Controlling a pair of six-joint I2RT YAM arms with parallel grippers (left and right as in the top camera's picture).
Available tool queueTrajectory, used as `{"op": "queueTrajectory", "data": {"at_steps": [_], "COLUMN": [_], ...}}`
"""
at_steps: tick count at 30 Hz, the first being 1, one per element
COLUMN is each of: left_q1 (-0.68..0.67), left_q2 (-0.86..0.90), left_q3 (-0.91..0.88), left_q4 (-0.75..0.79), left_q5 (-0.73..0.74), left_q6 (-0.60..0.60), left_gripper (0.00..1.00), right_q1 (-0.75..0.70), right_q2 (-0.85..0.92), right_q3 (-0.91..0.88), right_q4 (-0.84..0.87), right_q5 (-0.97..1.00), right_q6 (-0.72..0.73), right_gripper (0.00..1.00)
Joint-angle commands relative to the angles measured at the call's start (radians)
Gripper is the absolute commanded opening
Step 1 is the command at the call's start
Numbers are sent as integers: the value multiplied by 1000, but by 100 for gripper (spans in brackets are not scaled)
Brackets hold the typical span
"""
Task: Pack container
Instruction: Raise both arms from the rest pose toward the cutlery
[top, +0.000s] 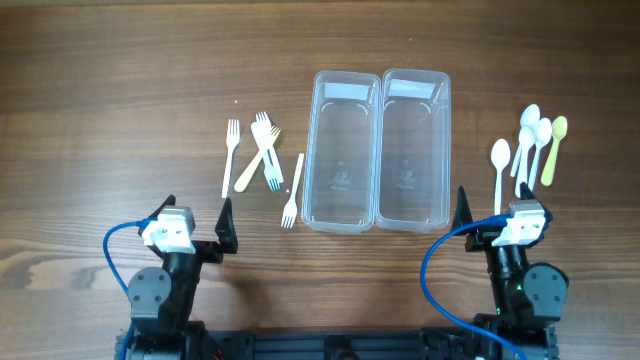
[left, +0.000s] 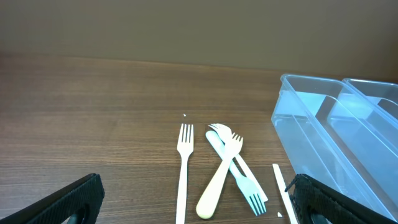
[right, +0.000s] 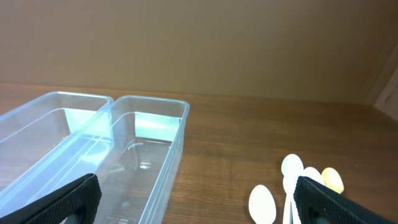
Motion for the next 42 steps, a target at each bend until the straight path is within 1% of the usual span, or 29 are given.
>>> {"op": "queueTrajectory", "data": {"at_steps": [1, 20, 24, 28, 32, 33, 34, 36, 37, 40, 42], "left_q1": [-5, -5, -5, -5, -6, -5, -5, -5, -5, -5, -5], "left_q2": [-8, -8, -8, -8, -8, -8, -8, -8, -7, 19, 75], "left_q3": [-10, -10, -10, -10, -9, -7, -6, 4, 26, 84, 137], "left_q4": [4, 4, 6, 8, 6, 7, 7, 9, 6, 7, 6], "left_q5": [16, 16, 16, 42, 70, 102, 101, 102, 101, 81, 40], "left_q6": [12, 12, 12, 12, 6, -56, -99, -186, -257, -274, -275], "left_gripper": [100, 100, 100, 100, 100, 100, 100, 100, 100, 100, 100], "right_q1": [4, 4, 4, 4, 4, 4, 4, 4, 4, 4, 4], "right_q2": [-7, -2, -2, -1, 18, 45, 61, 113, 156, 302, 451], "right_q3": [-3, -3, -3, -3, 0, 6, 13, 39, 63, 152, 256], "right_q4": [4, 4, 5, 5, 3, 0, 1, 3, 3, 2, 0], "right_q5": [-8, -13, -31, -35, -98, -100, -98, -84, -65, -23, -24], "right_q6": [43, 51, 146, 147, 149, 188, 203, 203, 200, 195, 197], "right_gripper": [100, 100, 100, 100, 100, 100, 100, 100, 100, 100, 100]}}
